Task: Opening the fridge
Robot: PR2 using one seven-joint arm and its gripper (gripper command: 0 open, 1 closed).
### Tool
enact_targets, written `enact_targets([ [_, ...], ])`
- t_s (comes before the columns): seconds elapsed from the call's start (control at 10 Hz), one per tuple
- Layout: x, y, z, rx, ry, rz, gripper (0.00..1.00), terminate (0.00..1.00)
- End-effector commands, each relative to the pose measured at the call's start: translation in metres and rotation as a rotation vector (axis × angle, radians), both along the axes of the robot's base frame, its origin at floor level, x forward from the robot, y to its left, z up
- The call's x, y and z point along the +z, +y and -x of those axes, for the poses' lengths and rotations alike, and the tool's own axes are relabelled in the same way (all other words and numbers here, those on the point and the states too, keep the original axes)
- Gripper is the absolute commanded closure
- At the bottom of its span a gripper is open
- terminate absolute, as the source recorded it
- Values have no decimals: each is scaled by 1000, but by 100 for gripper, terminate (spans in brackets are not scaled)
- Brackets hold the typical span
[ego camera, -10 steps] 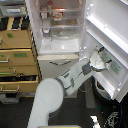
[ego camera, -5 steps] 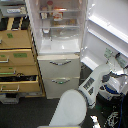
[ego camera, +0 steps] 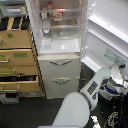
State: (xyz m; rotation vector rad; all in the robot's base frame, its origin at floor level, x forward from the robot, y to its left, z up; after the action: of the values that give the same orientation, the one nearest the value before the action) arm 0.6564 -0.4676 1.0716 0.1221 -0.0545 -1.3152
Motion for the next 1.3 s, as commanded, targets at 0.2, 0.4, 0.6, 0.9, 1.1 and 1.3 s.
enact_targets([
  [0.2,-210,264,-196,97,188,-240,0,0],
  [0.4,-229,362,-201,220,202,-249,0,0],
  [0.6,-175,458,-156,338,224,-44,0,0],
  [0.9,-96,543,-48,403,152,121,0,0],
  [1.1,-63,592,22,482,100,184,0,0],
  [1.3,-37,637,90,571,61,247,0,0],
])
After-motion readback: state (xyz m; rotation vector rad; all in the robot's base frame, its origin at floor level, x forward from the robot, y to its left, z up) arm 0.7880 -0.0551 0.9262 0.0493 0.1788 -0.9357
